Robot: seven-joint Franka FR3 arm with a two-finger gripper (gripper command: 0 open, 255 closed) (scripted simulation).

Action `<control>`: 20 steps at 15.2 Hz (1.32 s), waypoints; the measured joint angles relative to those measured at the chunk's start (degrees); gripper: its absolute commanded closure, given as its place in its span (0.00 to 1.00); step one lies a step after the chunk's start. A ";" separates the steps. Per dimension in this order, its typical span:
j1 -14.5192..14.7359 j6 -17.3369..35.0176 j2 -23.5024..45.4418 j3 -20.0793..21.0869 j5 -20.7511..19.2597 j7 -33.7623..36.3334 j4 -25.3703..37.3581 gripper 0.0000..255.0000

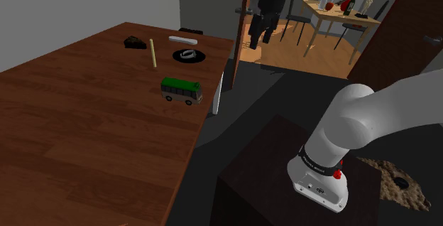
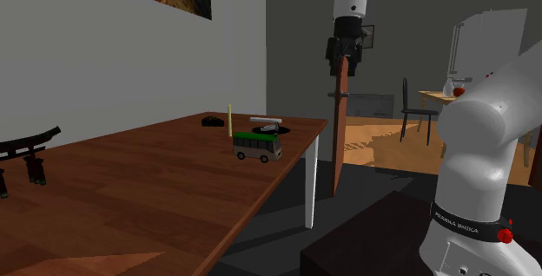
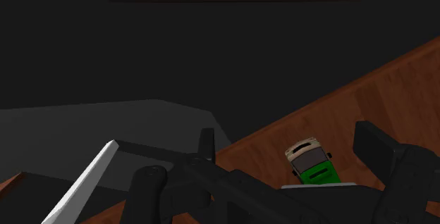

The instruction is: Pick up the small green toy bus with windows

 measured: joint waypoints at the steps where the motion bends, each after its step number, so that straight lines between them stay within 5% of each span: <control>1: 0.00 0.00 0.00 0.00 0.00 0.00 0.00 0.00; 12: 3.75 15.74 17.60 3.50 0.09 -1.87 1.92 0.00; 20: 5.79 24.88 33.86 6.06 -1.62 -3.12 9.15 0.00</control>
